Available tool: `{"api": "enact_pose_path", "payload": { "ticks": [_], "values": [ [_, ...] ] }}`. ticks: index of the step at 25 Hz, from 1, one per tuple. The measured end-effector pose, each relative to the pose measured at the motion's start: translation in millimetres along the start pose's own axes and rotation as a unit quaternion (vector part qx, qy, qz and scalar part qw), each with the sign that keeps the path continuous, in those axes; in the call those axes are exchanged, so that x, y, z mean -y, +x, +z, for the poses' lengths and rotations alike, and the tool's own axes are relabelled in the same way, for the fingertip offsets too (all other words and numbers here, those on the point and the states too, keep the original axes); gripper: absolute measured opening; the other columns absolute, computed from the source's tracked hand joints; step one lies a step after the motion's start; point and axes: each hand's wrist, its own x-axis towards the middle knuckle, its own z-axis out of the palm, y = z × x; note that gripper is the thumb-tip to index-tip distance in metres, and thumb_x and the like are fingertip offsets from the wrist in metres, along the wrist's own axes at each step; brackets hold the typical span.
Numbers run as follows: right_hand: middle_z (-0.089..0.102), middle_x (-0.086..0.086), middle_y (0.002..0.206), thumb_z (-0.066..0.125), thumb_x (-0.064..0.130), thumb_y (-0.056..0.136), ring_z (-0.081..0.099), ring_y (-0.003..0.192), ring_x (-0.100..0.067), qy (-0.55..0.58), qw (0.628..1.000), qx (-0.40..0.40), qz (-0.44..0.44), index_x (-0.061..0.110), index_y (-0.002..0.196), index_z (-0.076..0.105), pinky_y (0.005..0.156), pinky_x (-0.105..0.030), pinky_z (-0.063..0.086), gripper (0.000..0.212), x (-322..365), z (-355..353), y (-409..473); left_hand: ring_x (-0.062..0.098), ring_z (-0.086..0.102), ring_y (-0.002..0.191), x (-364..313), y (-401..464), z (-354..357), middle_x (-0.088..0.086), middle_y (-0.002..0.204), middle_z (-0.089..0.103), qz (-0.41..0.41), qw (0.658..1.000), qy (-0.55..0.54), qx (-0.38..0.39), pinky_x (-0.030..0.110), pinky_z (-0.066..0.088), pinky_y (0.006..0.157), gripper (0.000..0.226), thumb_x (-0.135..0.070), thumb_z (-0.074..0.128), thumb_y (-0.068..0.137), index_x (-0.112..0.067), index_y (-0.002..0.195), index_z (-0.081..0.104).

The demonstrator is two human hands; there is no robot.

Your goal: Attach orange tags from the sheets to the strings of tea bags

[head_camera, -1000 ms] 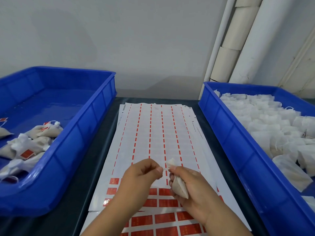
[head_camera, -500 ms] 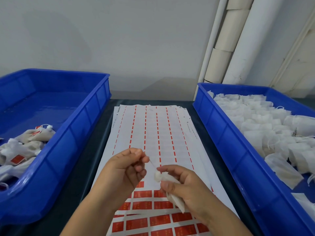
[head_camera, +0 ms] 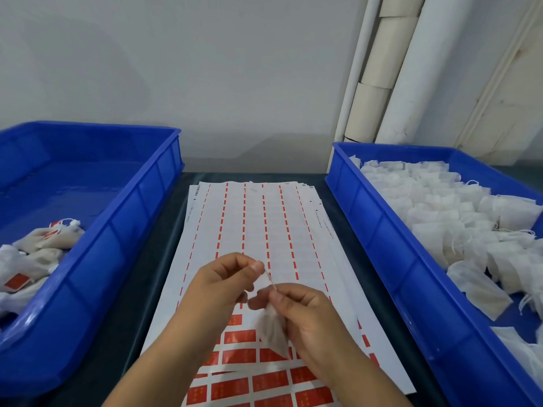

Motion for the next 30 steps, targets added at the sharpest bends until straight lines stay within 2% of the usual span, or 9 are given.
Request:
{"api": "enact_pose_path", "payload": {
  "ticks": [3, 6, 8, 10, 14, 17, 21, 25, 30],
  "values": [
    [0.071, 0.005, 0.075, 0.057, 0.055, 0.069, 0.068, 0.088, -0.013, 0.022, 0.999, -0.024, -0.005, 0.029, 0.084, 0.075, 0.096, -0.031, 0.047, 0.035, 4, -2, -2, 0.024, 0.061, 0.076, -1, 6, -5, -0.003, 0.064, 0.067, -0.013, 0.999, -0.019, -0.038, 0.032, 0.053, 0.074, 0.021, -0.032, 0.064, 0.08, -0.022, 0.061, 0.068],
    [0.065, 0.004, 0.059, 0.06, 0.057, 0.063, 0.062, 0.059, -0.007, -0.024, 0.997, -0.068, 0.001, 0.021, 0.073, 0.074, 0.072, -0.021, 0.051, 0.04, 4, -5, -4, 0.022, 0.064, 0.074, 3, 8, -6, -0.004, 0.066, 0.067, -0.012, 1.0, 0.013, -0.023, 0.029, 0.054, 0.074, 0.023, -0.046, 0.06, 0.069, -0.024, 0.067, 0.069],
    [0.06, 0.003, 0.052, 0.063, 0.047, 0.072, 0.052, 0.046, -0.004, -0.005, 0.993, -0.117, 0.027, 0.024, 0.072, 0.075, 0.059, -0.016, 0.049, 0.026, 4, -11, -5, 0.015, 0.065, 0.076, 13, 9, -8, -0.007, 0.074, 0.068, -0.002, 0.996, 0.089, -0.019, 0.023, 0.053, 0.07, 0.029, -0.053, 0.053, 0.066, -0.029, 0.076, 0.067],
    [0.057, 0.001, 0.051, 0.064, 0.032, 0.083, 0.046, 0.041, -0.006, 0.05, 0.985, -0.154, 0.061, 0.026, 0.075, 0.077, 0.052, -0.017, 0.049, 0.016, 3, -19, -4, 0.006, 0.06, 0.084, 27, 9, -16, -0.019, 0.087, 0.061, 0.012, 0.973, 0.231, -0.01, 0.015, 0.049, 0.069, 0.022, -0.054, 0.052, 0.075, -0.039, 0.09, 0.056],
    [0.064, -0.002, 0.058, 0.06, 0.02, 0.09, 0.045, 0.039, -0.008, 0.06, 0.983, -0.15, 0.088, 0.02, 0.081, 0.075, 0.049, -0.021, 0.047, 0.018, 1, -19, 0, 0.0, 0.049, 0.105, 52, -1, -34, -0.024, 0.122, 0.043, 0.012, 0.892, 0.449, 0.045, 0.019, 0.046, 0.092, 0.036, -0.054, 0.062, 0.079, -0.044, 0.111, 0.051],
    [0.071, 0.008, 0.069, 0.058, 0.024, 0.093, 0.045, 0.04, -0.004, -0.039, 0.988, -0.12, 0.094, 0.025, 0.079, 0.071, 0.05, -0.019, 0.047, 0.02, -4, -6, 8, 0.0, 0.036, 0.126, 65, -12, -36, -0.023, 0.143, 0.032, 0.024, 0.878, 0.476, 0.047, 0.025, 0.036, 0.107, 0.055, -0.059, 0.061, 0.077, -0.042, 0.128, 0.046],
    [0.068, 0.016, 0.073, 0.057, 0.031, 0.092, 0.052, 0.043, -0.001, -0.156, 0.975, -0.098, 0.121, 0.029, 0.076, 0.066, 0.05, -0.014, 0.042, 0.019, -13, 9, 24, 0.002, 0.029, 0.134, 75, -12, -32, -0.022, 0.148, 0.027, 0.023, 0.868, 0.495, 0.003, 0.031, 0.03, 0.11, 0.066, -0.064, 0.057, 0.078, -0.042, 0.137, 0.036],
    [0.07, 0.01, 0.066, 0.057, 0.021, 0.093, 0.065, 0.048, -0.008, -0.123, 0.978, -0.111, 0.126, 0.023, 0.078, 0.067, 0.048, -0.014, 0.049, 0.018, -18, 16, 34, 0.01, 0.024, 0.139, 82, -10, -25, -0.019, 0.152, 0.022, 0.036, 0.842, 0.537, -0.032, 0.035, 0.024, 0.112, 0.068, -0.067, 0.048, 0.08, -0.04, 0.14, 0.032],
    [0.071, 0.009, 0.064, 0.057, 0.017, 0.093, 0.069, 0.058, -0.012, -0.11, 0.984, -0.088, 0.11, 0.022, 0.074, 0.068, 0.053, -0.016, 0.052, 0.023, -25, 17, 36, 0.012, 0.017, 0.142, 85, -5, -23, -0.015, 0.152, 0.024, 0.07, 0.803, 0.592, -0.018, 0.034, 0.017, 0.114, 0.062, -0.064, 0.039, 0.086, -0.037, 0.142, 0.032]
  ]
}}
